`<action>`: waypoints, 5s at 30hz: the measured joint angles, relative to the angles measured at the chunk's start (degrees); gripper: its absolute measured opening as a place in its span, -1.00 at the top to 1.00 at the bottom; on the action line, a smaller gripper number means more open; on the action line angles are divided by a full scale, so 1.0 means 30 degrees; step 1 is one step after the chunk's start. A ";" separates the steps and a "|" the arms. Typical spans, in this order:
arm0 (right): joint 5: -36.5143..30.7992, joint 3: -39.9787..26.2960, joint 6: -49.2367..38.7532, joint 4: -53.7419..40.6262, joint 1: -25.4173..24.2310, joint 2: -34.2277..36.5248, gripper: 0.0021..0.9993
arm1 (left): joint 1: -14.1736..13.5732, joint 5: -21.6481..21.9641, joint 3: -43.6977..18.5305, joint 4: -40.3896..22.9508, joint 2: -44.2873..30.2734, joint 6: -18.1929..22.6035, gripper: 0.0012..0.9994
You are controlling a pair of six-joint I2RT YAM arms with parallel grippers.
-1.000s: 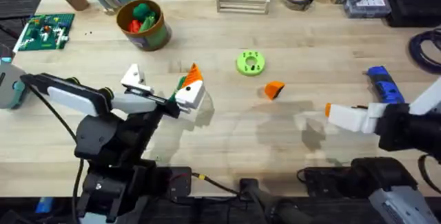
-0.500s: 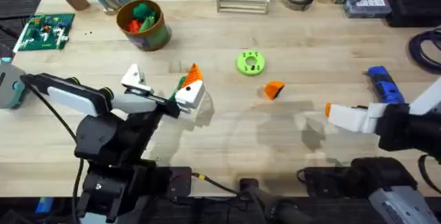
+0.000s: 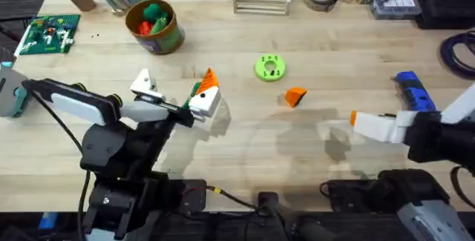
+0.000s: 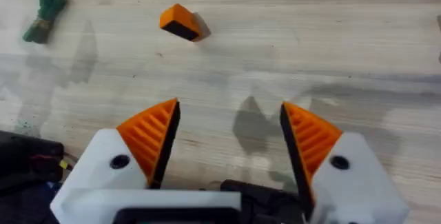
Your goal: Pick up the gripper from the table and insert it into the empty holder that is missing its gripper. Then pick up a screw, insert it into the mounting hole, and use the screwdriver to tighten it. Finally, clean up the table by picking up the vegetable and placing it into the bucket.
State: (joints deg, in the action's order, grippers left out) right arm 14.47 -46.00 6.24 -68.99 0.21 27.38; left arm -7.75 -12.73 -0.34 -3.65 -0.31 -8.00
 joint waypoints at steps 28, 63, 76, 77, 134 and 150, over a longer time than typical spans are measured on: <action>-0.0004 0.0000 0.0000 0.0000 0.0000 -0.0007 -0.77 | 0.0000 -1.2596 -0.0007 -0.0178 -0.0003 -0.0004 -0.99; -0.0120 -0.0051 0.1342 0.4580 0.0870 0.4490 -0.95 | 0.0000 -1.3275 -0.0007 -0.0266 -0.0004 -0.0055 -0.99; -0.2780 -0.0299 0.0179 0.3971 0.6016 0.6403 -0.95 | 0.0000 -1.3289 -0.0007 -0.0266 0.0001 -0.0059 -0.99; -0.3097 -0.0299 0.0175 0.3989 0.6546 0.6657 -0.95 | 0.0000 -1.3289 -0.0007 -0.0266 0.0002 -0.0060 -0.99; -0.4236 -0.0350 -0.0102 1.0685 0.9806 1.4375 -0.11 | 0.0000 -1.3340 -0.0007 -0.0273 0.0000 -0.0058 -0.99; -0.3952 -0.0350 -0.0102 1.0499 0.9806 1.4375 0.07 | 0.0000 -1.3340 -0.0007 -0.0273 0.0004 -0.0059 -0.99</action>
State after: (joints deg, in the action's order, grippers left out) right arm 2.61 -47.05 5.93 -37.50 29.63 70.50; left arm -7.75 -52.75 -0.36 -4.47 -0.30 -8.18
